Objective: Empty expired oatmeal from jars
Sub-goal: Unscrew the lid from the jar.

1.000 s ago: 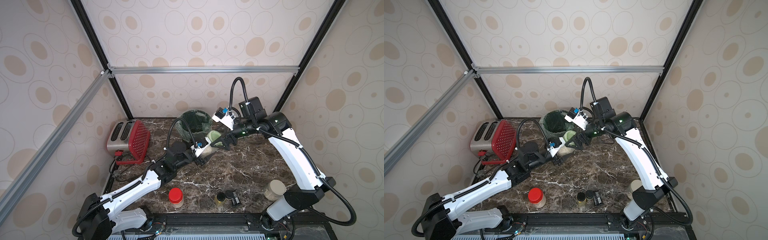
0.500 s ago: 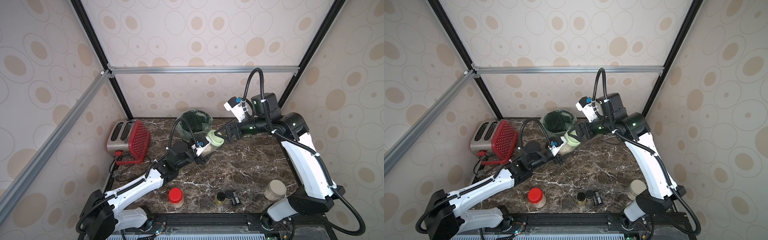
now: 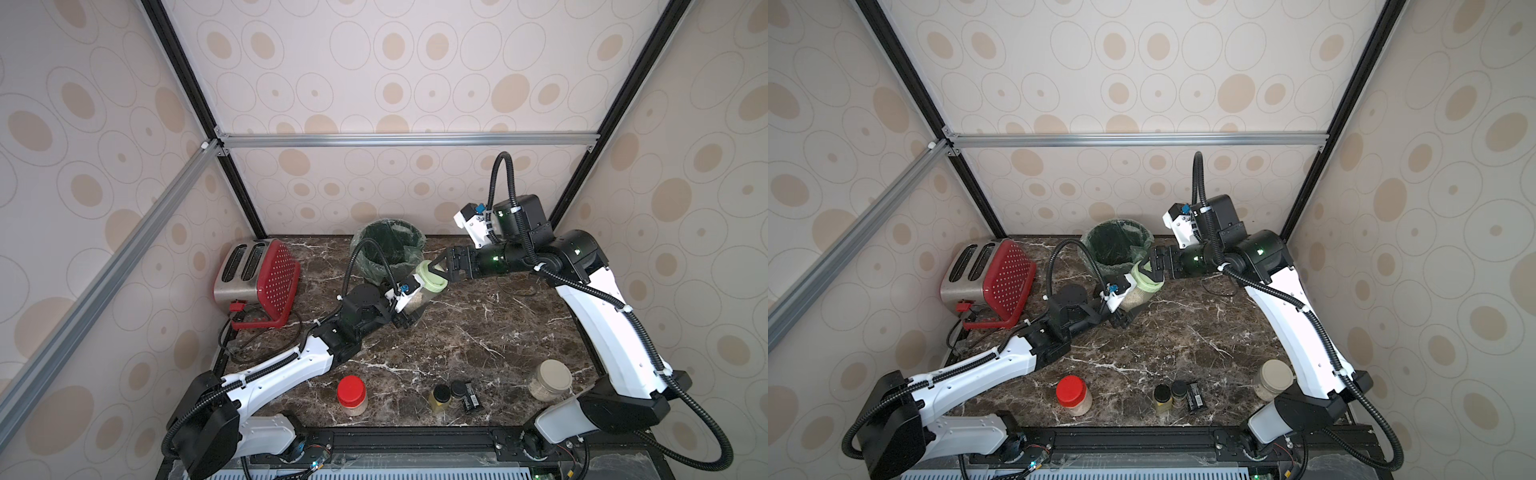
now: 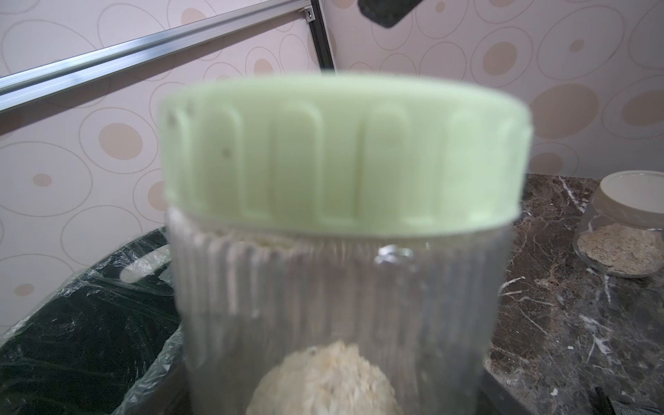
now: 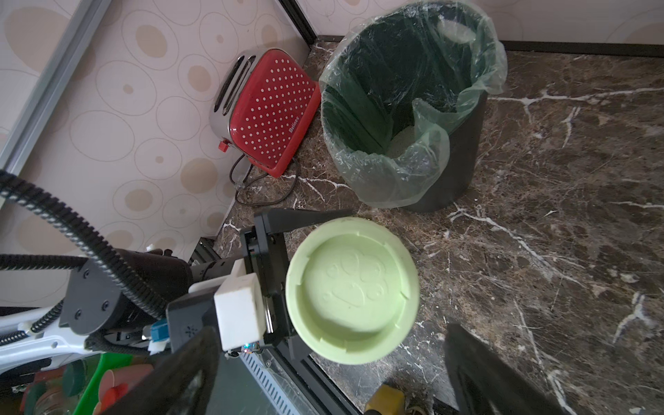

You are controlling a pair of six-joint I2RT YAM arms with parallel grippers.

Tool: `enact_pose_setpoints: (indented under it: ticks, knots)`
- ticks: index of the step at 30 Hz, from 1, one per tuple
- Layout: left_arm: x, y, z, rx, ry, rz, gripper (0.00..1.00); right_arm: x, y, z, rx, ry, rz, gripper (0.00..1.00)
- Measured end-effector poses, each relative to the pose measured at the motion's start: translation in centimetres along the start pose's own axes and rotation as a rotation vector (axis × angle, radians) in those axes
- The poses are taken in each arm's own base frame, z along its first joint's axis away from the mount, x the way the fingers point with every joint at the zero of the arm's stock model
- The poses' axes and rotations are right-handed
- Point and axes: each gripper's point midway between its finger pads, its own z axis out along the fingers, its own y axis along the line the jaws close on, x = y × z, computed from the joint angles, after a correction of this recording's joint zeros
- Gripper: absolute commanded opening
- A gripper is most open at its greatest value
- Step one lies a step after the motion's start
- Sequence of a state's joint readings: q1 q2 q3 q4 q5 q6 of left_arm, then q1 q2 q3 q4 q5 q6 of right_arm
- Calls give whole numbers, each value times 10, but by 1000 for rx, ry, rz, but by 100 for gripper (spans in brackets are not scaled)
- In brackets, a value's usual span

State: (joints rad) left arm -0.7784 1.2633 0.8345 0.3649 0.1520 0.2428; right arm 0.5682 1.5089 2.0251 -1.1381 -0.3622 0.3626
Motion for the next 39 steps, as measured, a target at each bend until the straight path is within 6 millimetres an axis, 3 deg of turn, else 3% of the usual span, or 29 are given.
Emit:
enact_pose_setpoints:
  ticks: [17,21,31,35,39]
  knots:
    - [-1,0,0,2,-2,1,0,3,-23,44,70,83,30,99]
    - [0,-1,0,3,0,6,0,6,-21,47,50,98,32,89]
    - [0,0,0,2,-1,9,0,10,-14,47,16,120,0,80]
    - [-1,0,-1,4,0,9,0,11,-11,47,-13,126,-73,69]
    - [-3,0,-5,5,-5,8,0,11,-3,44,-69,127,-235,69]
